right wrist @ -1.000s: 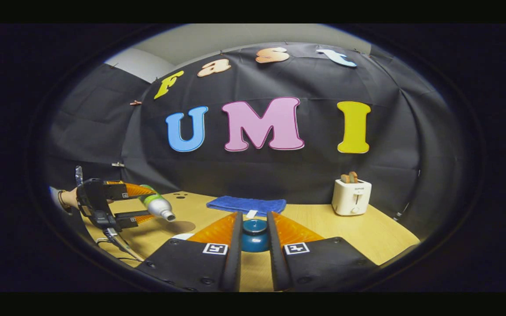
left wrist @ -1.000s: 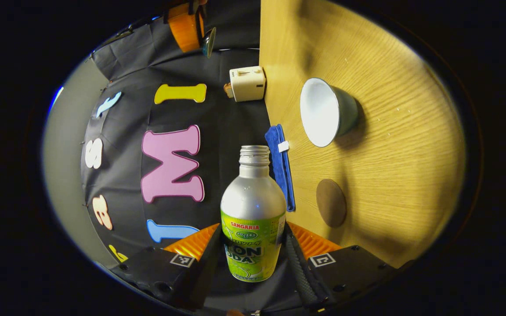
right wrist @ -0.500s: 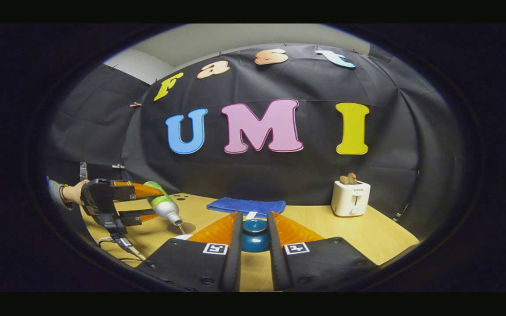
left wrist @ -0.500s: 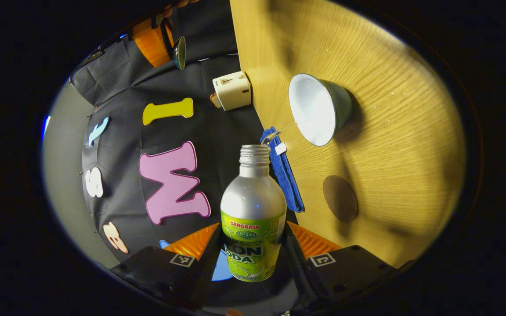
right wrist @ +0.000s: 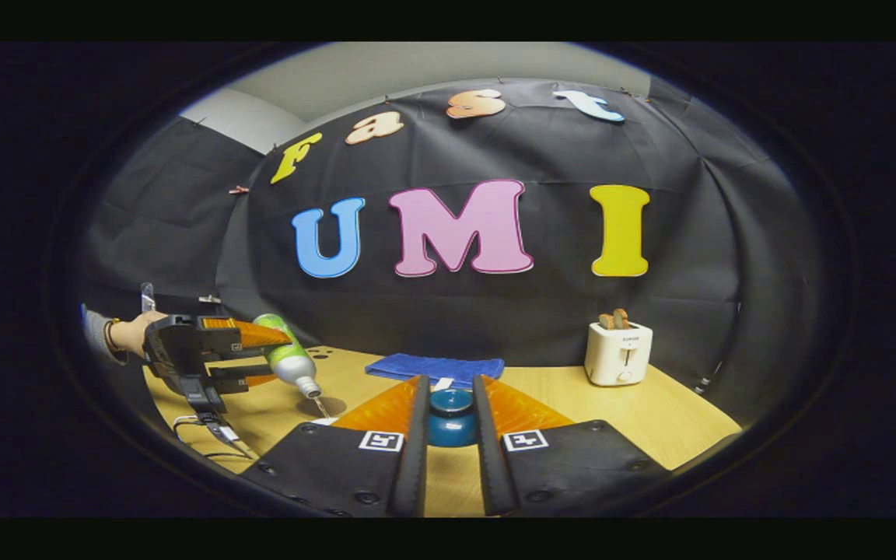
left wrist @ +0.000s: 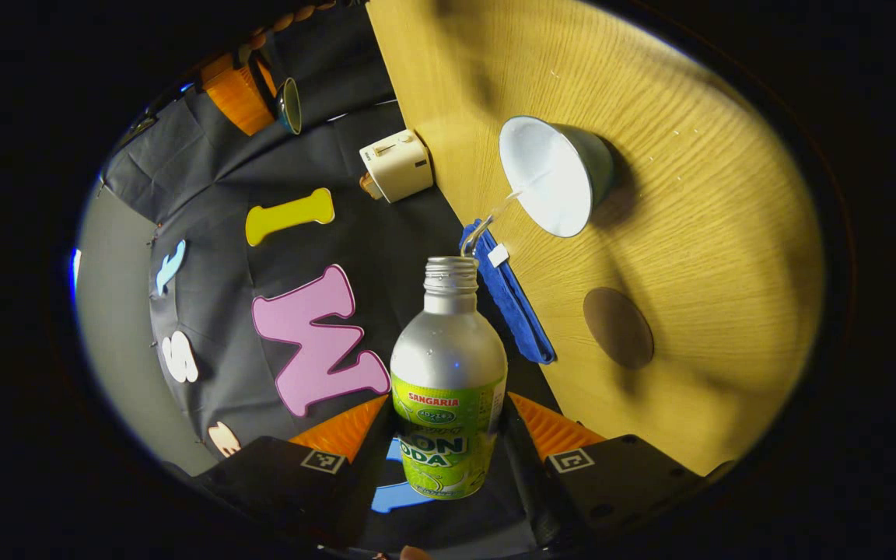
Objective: Open the teacup lid with one hand, grasp the water bottle and pour water into the teacup with the other hand; after pouring, place the water bottle on the coaster and then close the teacup lid.
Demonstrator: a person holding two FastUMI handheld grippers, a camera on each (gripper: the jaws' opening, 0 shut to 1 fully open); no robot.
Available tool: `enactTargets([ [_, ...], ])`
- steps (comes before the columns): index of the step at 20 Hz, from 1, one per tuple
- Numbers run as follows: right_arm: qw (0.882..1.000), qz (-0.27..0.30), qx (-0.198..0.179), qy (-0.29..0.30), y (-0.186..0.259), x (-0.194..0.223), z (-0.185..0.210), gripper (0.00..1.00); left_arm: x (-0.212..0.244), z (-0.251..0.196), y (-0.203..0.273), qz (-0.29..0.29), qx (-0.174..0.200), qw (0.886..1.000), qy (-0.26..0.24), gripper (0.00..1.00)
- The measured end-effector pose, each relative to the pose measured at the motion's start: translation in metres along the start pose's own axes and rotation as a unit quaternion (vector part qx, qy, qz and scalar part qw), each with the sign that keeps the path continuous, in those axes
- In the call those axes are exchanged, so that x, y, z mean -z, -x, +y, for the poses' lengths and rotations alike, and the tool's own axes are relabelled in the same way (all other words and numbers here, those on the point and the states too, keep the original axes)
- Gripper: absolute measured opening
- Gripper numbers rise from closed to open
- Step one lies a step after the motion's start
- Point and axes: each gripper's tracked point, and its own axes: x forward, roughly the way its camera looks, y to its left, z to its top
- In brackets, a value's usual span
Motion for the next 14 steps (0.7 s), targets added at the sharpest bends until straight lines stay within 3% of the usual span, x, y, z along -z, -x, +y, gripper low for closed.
enactTargets([
  [1, 1.000, -0.001, 0.000, -0.001, 0.000, 0.000, -0.001, 0.36, 0.000, 0.001, 0.000, -0.001, 0.001, 1.000, -0.008, 0.80],
  [2, 1.000, -0.002, 0.000, -0.001, 0.001, -0.001, -0.002, 0.31, 0.002, 0.003, -0.001, -0.001, 0.004, 1.000, -0.017, 0.80],
  [14, 1.000, -0.007, 0.004, -0.007, 0.004, -0.006, -0.008, 0.32, 0.004, 0.031, -0.011, -0.018, -0.015, 0.994, -0.109, 0.80],
])
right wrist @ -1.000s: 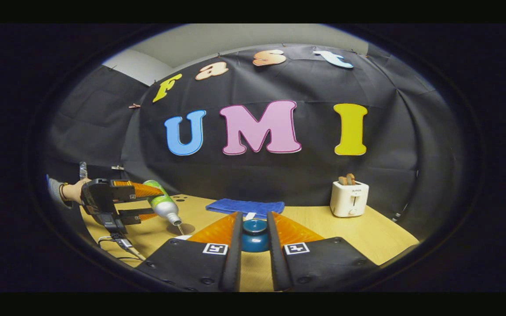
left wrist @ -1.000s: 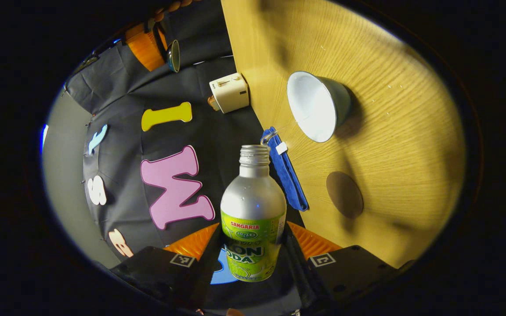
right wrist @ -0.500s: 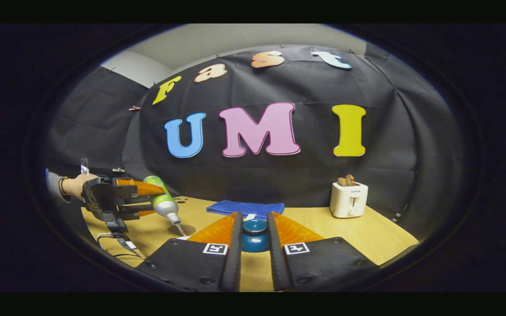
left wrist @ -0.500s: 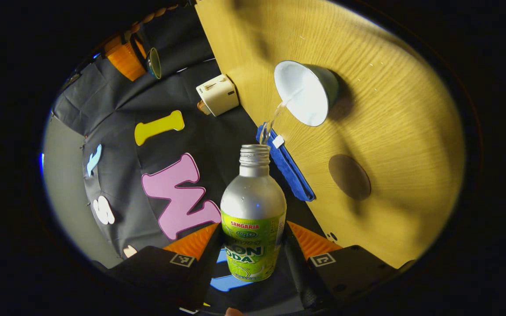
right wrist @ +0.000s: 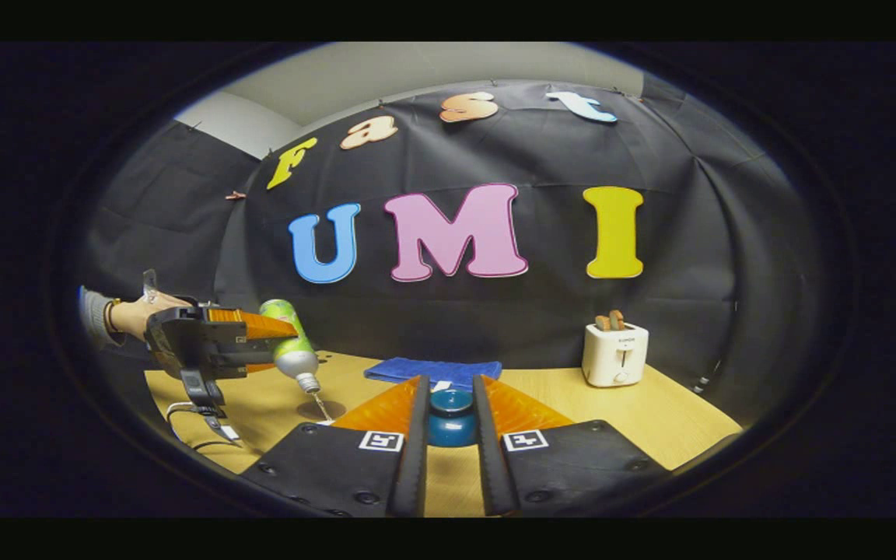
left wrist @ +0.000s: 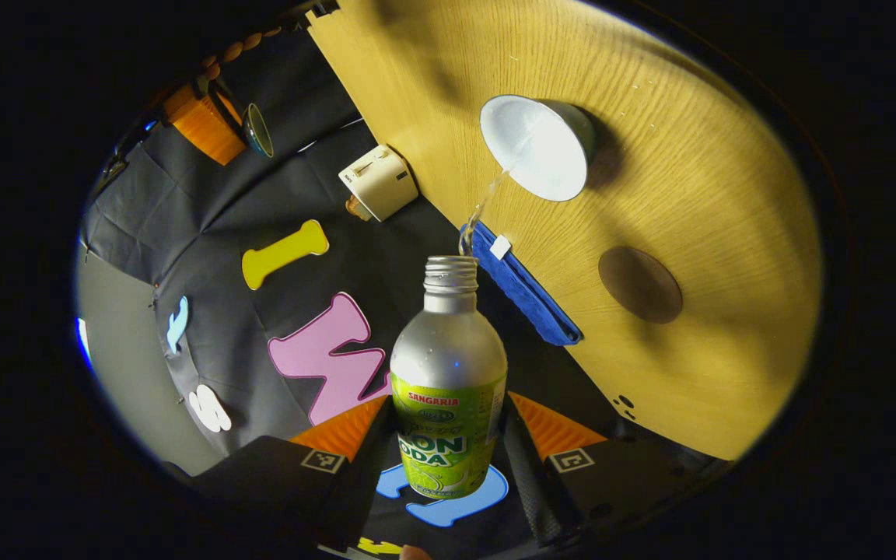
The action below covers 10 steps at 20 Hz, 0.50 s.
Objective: Open the teacup lid with one hand, grasp the water bottle and pour water into the teacup with the other hand; after pouring, place the water bottle on the coaster and then close the teacup lid.
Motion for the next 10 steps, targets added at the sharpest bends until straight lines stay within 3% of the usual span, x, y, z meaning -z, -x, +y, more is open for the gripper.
enactTargets([
  [4, 1.000, 0.000, 0.000, 0.001, 0.001, 0.000, 0.000, 0.32, 0.001, 0.013, 0.004, -0.004, -0.008, 0.999, -0.030, 0.80],
  [5, 1.000, 0.000, 0.000, 0.001, 0.001, 0.000, 0.000, 0.27, 0.001, 0.015, 0.004, -0.003, -0.010, 0.999, -0.042, 0.80],
  [7, 1.000, 0.000, -0.001, 0.002, 0.001, -0.001, 0.001, 0.31, 0.003, 0.024, 0.004, -0.001, -0.014, 0.998, -0.064, 0.80],
  [8, 1.000, 0.000, -0.001, 0.002, 0.001, -0.001, 0.002, 0.27, 0.003, 0.024, 0.004, -0.001, -0.013, 0.998, -0.068, 0.80],
  [10, 1.000, 0.000, -0.001, 0.002, 0.001, -0.001, 0.001, 0.32, 0.003, 0.025, 0.004, 0.000, -0.010, 0.997, -0.074, 0.80],
])
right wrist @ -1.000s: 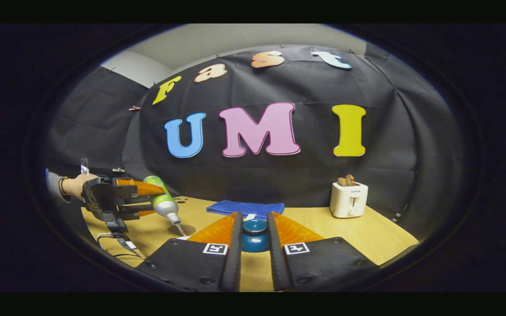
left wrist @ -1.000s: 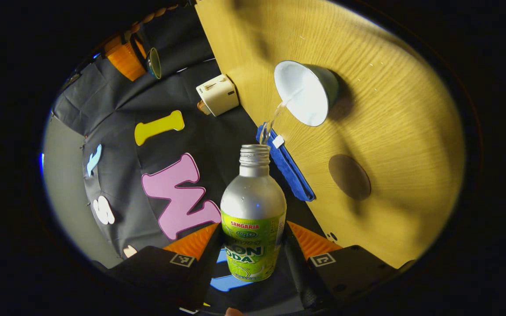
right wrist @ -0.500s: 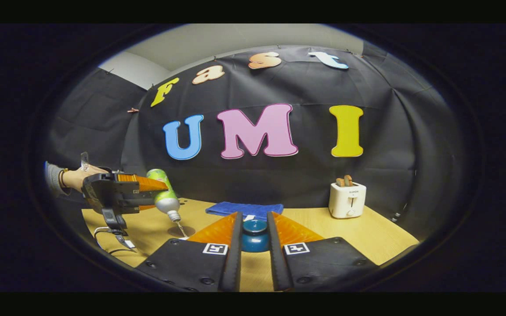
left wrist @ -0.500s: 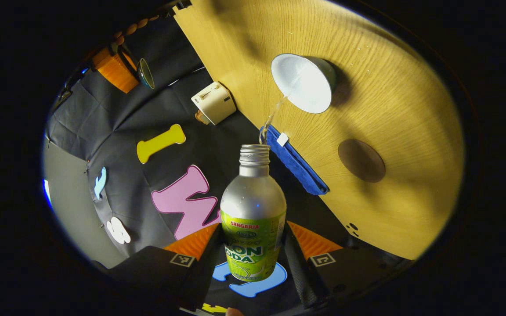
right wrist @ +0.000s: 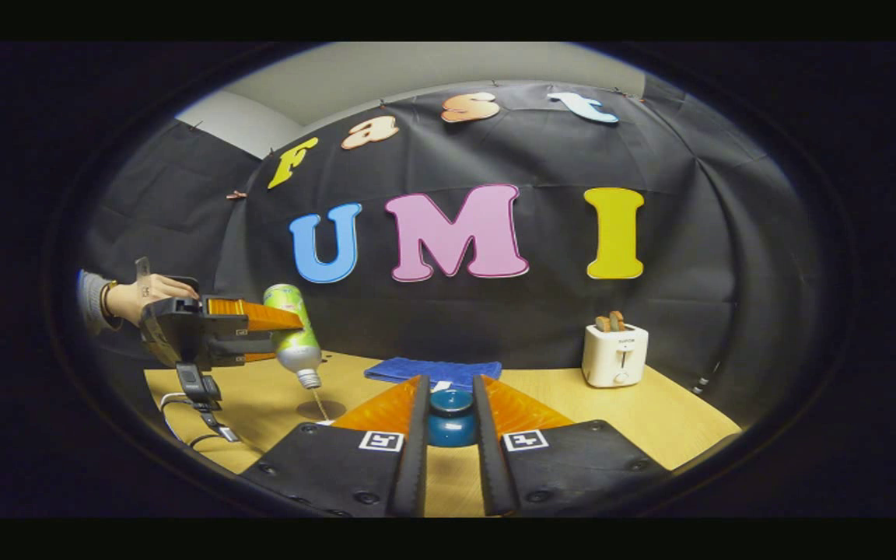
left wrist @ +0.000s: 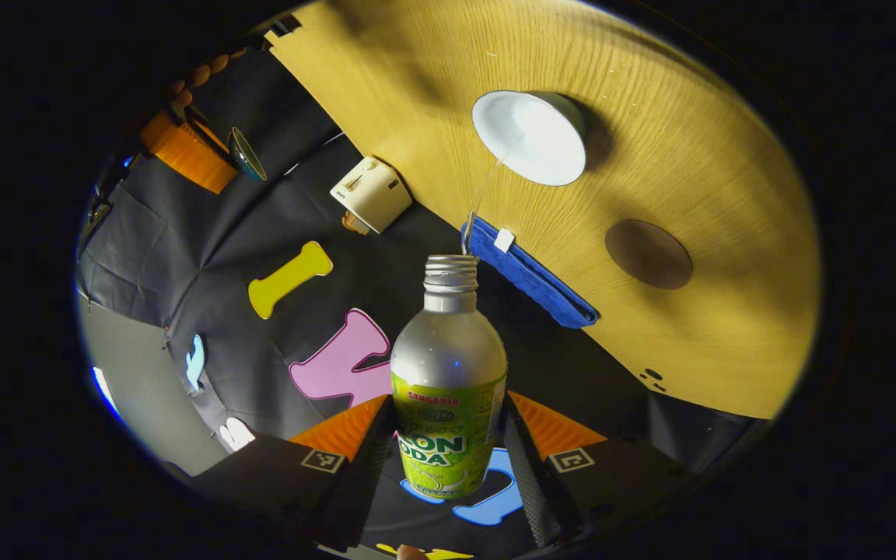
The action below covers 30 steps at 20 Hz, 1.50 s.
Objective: Open the teacup lid with one hand, grasp the water bottle and pour water into the teacup with the other hand; after pouring, place the water bottle on the coaster and then close the teacup lid.
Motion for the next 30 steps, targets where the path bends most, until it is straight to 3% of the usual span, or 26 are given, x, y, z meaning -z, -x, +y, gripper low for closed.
enactTargets([
  [2, 1.000, -0.001, 0.001, -0.001, 0.000, -0.001, -0.001, 0.32, 0.002, 0.003, 0.001, 0.001, 0.002, 1.000, -0.013, 0.80],
  [3, 1.000, -0.002, 0.001, -0.001, 0.000, -0.002, -0.001, 0.27, 0.001, 0.004, 0.000, 0.001, 0.004, 1.000, -0.017, 0.80],
  [5, 1.000, -0.004, 0.003, -0.003, 0.001, -0.003, -0.004, 0.32, -0.001, 0.006, 0.000, -0.003, 0.001, 1.000, -0.016, 0.80],
  [10, 1.000, -0.004, 0.003, -0.004, 0.002, -0.003, -0.005, 0.32, -0.010, 0.009, -0.001, -0.009, -0.005, 1.000, 0.008, 0.80],
  [12, 1.000, -0.004, 0.004, -0.004, 0.002, -0.001, -0.005, 0.32, -0.015, -0.002, 0.000, -0.011, 0.007, 0.998, 0.054, 0.80],
  [14, 1.000, -0.004, 0.006, -0.005, 0.001, -0.002, -0.007, 0.27, -0.027, -0.025, 0.004, -0.016, 0.037, 0.990, 0.136, 0.80],
  [16, 1.000, -0.004, 0.006, -0.008, 0.001, -0.003, -0.007, 0.32, -0.042, -0.039, 0.009, -0.024, 0.057, 0.971, 0.233, 0.80],
  [17, 1.000, -0.004, 0.006, -0.009, 0.000, -0.002, -0.007, 0.32, -0.053, -0.042, 0.014, -0.029, 0.062, 0.955, 0.288, 0.80],
  [19, 1.000, -0.003, 0.006, -0.009, 0.000, -0.001, -0.006, 0.32, -0.063, -0.044, 0.011, -0.025, 0.061, 0.904, 0.421, 0.80],
  [21, 1.000, -0.003, 0.006, -0.006, 0.001, -0.002, -0.005, 0.31, -0.068, -0.045, 0.011, -0.022, 0.056, 0.839, 0.541, 0.80],
  [22, 1.000, -0.004, 0.006, -0.006, 0.001, -0.002, -0.005, 0.32, -0.067, -0.047, 0.011, -0.017, 0.055, 0.801, 0.596, 0.80],
  [23, 1.000, -0.004, 0.006, -0.006, 0.000, -0.002, -0.004, 0.27, -0.069, -0.046, 0.010, -0.021, 0.053, 0.756, 0.653, 0.80],
  [24, 1.000, -0.002, 0.005, -0.006, 0.000, -0.001, -0.003, 0.32, -0.072, -0.044, 0.007, -0.030, 0.050, 0.706, 0.706, 0.79],
  [26, 1.000, 0.000, 0.004, -0.005, 0.000, 0.001, -0.003, 0.27, -0.066, -0.037, 0.005, -0.054, 0.049, 0.609, 0.790, 0.79],
  [28, 1.000, 0.000, 0.003, -0.006, -0.001, 0.001, -0.003, 0.32, -0.050, -0.029, 0.002, -0.074, 0.040, 0.530, 0.844, 0.79],
  [30, 1.000, 0.001, 0.005, -0.007, -0.002, 0.002, -0.004, 0.32, -0.029, -0.028, -0.009, -0.079, 0.022, 0.463, 0.883, 0.80],
])
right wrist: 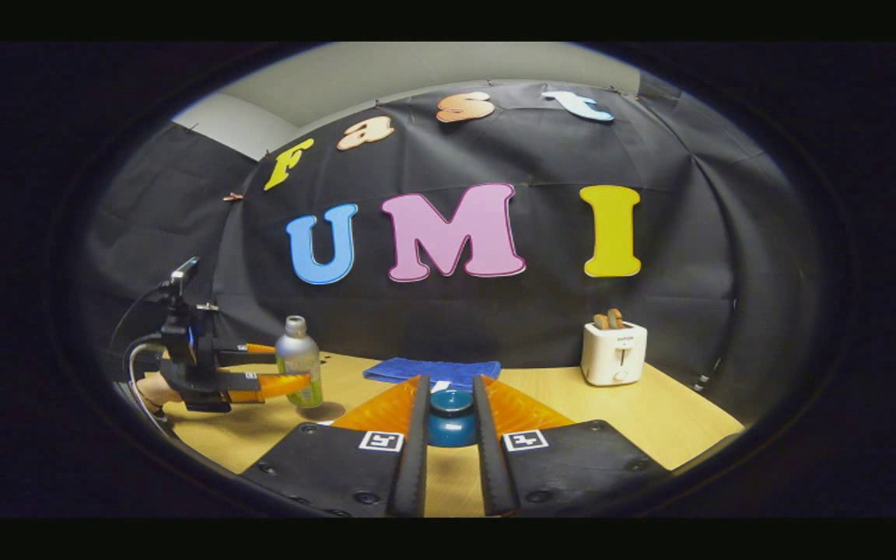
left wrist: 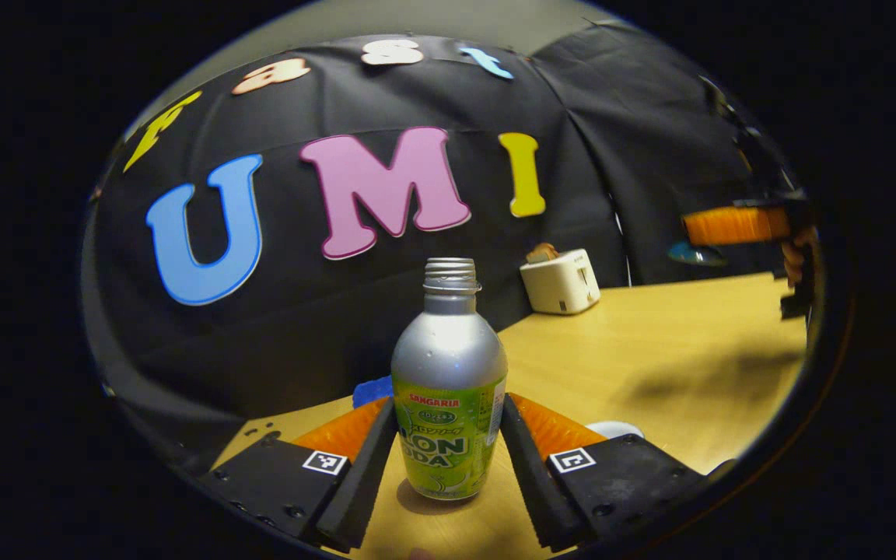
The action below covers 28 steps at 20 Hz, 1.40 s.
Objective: Open the teacup lid with one hand, grasp the water bottle and pour water into the teacup with the other hand; after pouring, place the water bottle on the coaster and then close the teacup lid.
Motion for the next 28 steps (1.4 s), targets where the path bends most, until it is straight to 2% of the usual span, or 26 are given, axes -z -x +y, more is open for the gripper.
enactTargets([
  [1, 1.000, 0.000, 0.000, -0.001, 0.000, 0.000, 0.000, 0.27, -0.003, 0.010, -0.004, -0.007, -0.002, 0.999, 0.034, 0.80],
  [2, 1.000, 0.000, 0.000, -0.002, 0.000, -0.001, -0.001, 0.32, -0.003, 0.018, -0.011, -0.014, 0.000, 0.998, 0.067, 0.79],
  [3, 1.000, 0.000, 0.000, -0.003, 0.000, -0.001, -0.001, 0.32, -0.001, 0.024, -0.015, -0.017, 0.001, 0.996, 0.093, 0.80],
  [5, 1.000, -0.002, 0.000, -0.002, 0.001, -0.003, -0.001, 0.32, 0.012, 0.037, -0.022, -0.009, -0.009, 0.994, 0.111, 0.79],
  [6, 1.000, -0.004, 0.000, -0.003, 0.002, -0.003, -0.001, 0.27, 0.023, 0.039, -0.024, -0.003, -0.010, 0.993, 0.118, 0.80],
  [7, 1.000, -0.004, 0.000, -0.004, 0.002, -0.004, -0.001, 0.32, 0.031, 0.039, -0.026, 0.000, -0.010, 0.991, 0.131, 0.80],
  [8, 1.000, -0.004, 0.001, -0.004, 0.002, -0.003, -0.002, 0.32, 0.040, 0.041, -0.029, 0.005, -0.013, 0.990, 0.139, 0.80],
  [10, 1.000, -0.004, 0.002, -0.004, 0.003, -0.003, -0.003, 0.32, 0.058, 0.047, -0.031, 0.027, -0.024, 0.989, 0.144, 0.80],
  [11, 1.000, -0.004, 0.002, -0.005, 0.002, -0.003, -0.003, 0.27, 0.065, 0.048, -0.032, 0.035, -0.027, 0.989, 0.144, 0.80],
  [12, 1.000, -0.004, 0.002, -0.006, 0.002, -0.003, -0.003, 0.32, 0.070, 0.048, -0.034, 0.041, -0.028, 0.988, 0.145, 0.80],
  [13, 1.000, -0.003, 0.002, -0.006, 0.002, -0.002, -0.003, 0.27, 0.071, 0.050, -0.035, 0.041, -0.030, 0.988, 0.147, 0.80],
  [16, 1.000, -0.001, 0.002, -0.008, 0.001, -0.001, -0.002, 0.36, 0.075, 0.048, -0.036, 0.050, -0.030, 0.988, 0.145, 0.81],
  [18, 1.000, 0.000, 0.000, -0.007, 0.000, 0.000, -0.002, 0.36, 0.073, 0.046, -0.036, 0.050, -0.029, 0.988, 0.144, 0.83],
  [20, 1.000, 0.003, -0.002, -0.007, -0.002, 0.002, -0.001, 0.27, 0.075, 0.046, -0.036, 0.058, -0.034, 0.988, 0.138, 0.84],
  [21, 1.000, 0.004, -0.003, -0.007, -0.002, 0.003, 0.000, 0.32, 0.077, 0.043, -0.034, 0.064, -0.032, 0.988, 0.136, 0.86],
  [22, 1.000, 0.006, -0.006, -0.008, -0.003, 0.005, 0.003, 0.32, 0.077, 0.039, -0.025, 0.070, -0.029, 0.988, 0.135, 0.98],
  [23, 1.000, 0.007, -0.012, -0.011, -0.004, 0.007, 0.008, 0.27, 0.078, 0.039, -0.021, 0.073, -0.031, 0.988, 0.135, 0.98],
  [26, 0.998, 0.016, -0.049, -0.026, -0.010, 0.015, 0.039, 0.27, 0.079, 0.049, 0.008, 0.074, -0.057, 0.986, 0.135, 0.98],
  [28, 0.994, 0.020, -0.099, -0.046, -0.012, 0.018, 0.079, 0.36, 0.067, 0.058, 0.035, 0.054, -0.077, 0.985, 0.141, 0.98],
])
